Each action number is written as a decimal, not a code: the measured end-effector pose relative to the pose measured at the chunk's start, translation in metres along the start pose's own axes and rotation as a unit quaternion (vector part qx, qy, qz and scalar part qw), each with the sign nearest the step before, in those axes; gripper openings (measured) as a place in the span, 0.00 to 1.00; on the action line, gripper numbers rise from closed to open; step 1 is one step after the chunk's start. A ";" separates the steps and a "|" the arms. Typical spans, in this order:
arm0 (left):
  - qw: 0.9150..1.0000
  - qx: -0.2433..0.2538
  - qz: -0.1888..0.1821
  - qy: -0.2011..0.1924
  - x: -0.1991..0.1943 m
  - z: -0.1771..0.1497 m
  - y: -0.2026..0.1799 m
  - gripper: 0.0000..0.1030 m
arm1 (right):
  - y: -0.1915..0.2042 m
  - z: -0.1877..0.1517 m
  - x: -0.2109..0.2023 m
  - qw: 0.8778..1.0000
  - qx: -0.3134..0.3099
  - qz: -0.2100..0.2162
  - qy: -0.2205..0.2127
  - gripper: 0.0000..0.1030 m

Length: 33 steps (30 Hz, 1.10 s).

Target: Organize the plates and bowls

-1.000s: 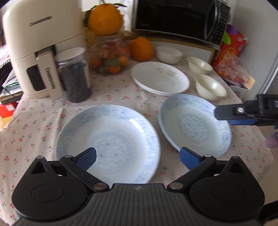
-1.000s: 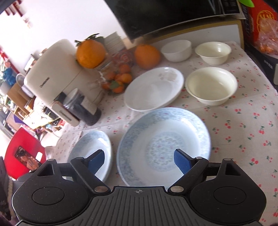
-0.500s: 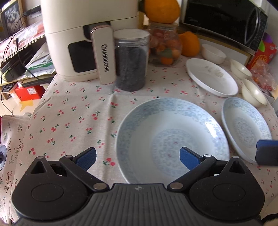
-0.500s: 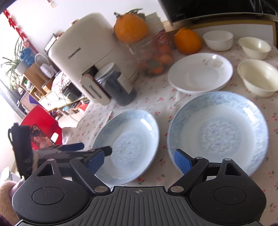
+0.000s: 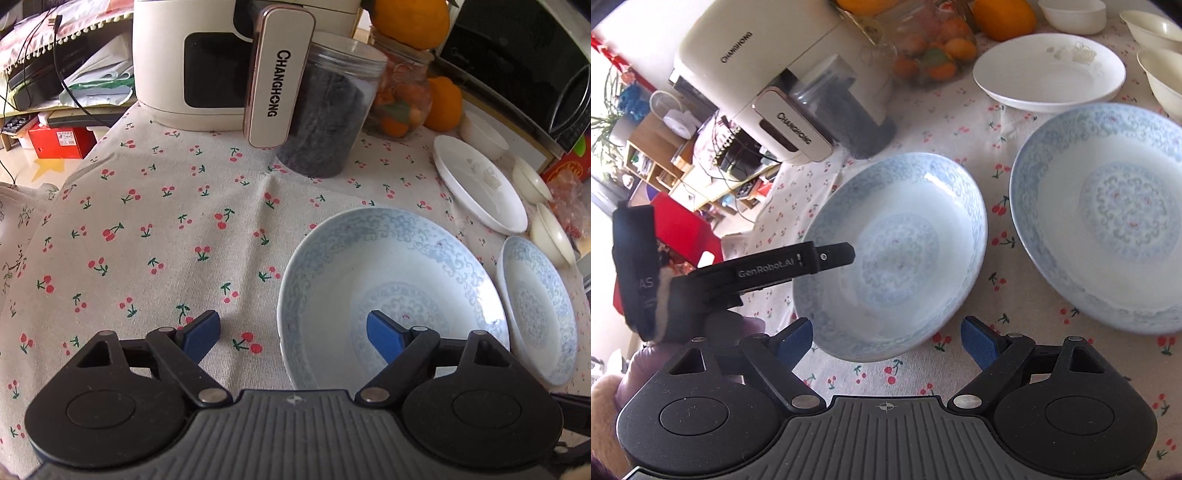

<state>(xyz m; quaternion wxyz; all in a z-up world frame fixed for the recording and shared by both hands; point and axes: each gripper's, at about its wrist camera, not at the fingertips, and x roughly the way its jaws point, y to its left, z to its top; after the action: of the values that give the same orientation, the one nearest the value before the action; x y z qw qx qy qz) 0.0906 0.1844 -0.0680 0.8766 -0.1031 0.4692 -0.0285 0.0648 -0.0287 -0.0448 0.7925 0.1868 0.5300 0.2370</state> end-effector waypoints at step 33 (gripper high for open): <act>0.998 -0.039 -0.037 -0.044 -0.020 0.009 0.010 0.12 | 0.002 0.020 -0.013 0.994 -0.009 -0.085 -0.068 0.18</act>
<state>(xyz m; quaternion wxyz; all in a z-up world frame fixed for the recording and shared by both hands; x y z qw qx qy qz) 0.0859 0.1984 -0.0487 0.8901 -0.1554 0.4267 -0.0383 0.0785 -0.0353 -0.0267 0.8453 0.1498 0.4872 0.1600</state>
